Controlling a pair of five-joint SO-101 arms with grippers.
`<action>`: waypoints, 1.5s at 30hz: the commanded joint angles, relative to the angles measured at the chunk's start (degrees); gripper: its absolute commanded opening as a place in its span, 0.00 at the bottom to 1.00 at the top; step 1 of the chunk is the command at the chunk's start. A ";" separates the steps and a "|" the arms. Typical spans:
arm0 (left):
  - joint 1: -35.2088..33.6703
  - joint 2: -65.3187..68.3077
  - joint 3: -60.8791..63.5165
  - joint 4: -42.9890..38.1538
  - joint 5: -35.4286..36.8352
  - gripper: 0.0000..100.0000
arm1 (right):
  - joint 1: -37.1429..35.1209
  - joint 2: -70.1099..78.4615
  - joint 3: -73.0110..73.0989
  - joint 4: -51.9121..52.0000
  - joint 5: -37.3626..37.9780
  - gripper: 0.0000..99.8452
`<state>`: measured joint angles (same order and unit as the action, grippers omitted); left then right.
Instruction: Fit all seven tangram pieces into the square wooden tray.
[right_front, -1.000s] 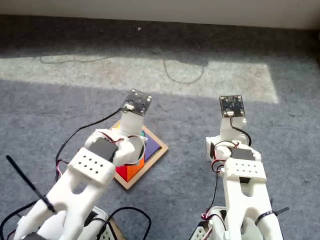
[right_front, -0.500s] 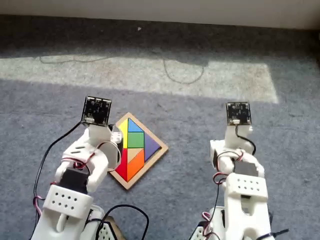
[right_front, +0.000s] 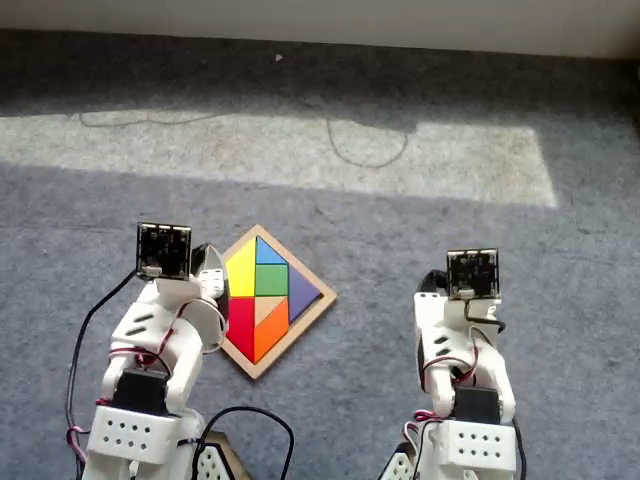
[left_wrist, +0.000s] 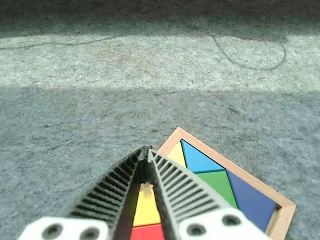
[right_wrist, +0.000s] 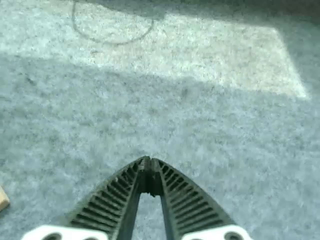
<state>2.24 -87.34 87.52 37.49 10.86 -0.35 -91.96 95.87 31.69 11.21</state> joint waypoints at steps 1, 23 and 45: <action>-4.35 -4.62 3.91 -5.71 -0.79 0.01 | -1.01 -11.12 4.44 -1.36 0.53 0.01; -19.47 -16.48 9.63 15.65 -0.79 0.01 | -8.84 -12.53 7.52 21.41 0.53 0.01; -19.38 -16.48 9.63 37.89 -0.62 0.01 | -9.10 -13.14 7.52 40.04 0.53 0.01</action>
<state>-16.31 -103.52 95.87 74.95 10.59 -8.88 -104.26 96.04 71.34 11.12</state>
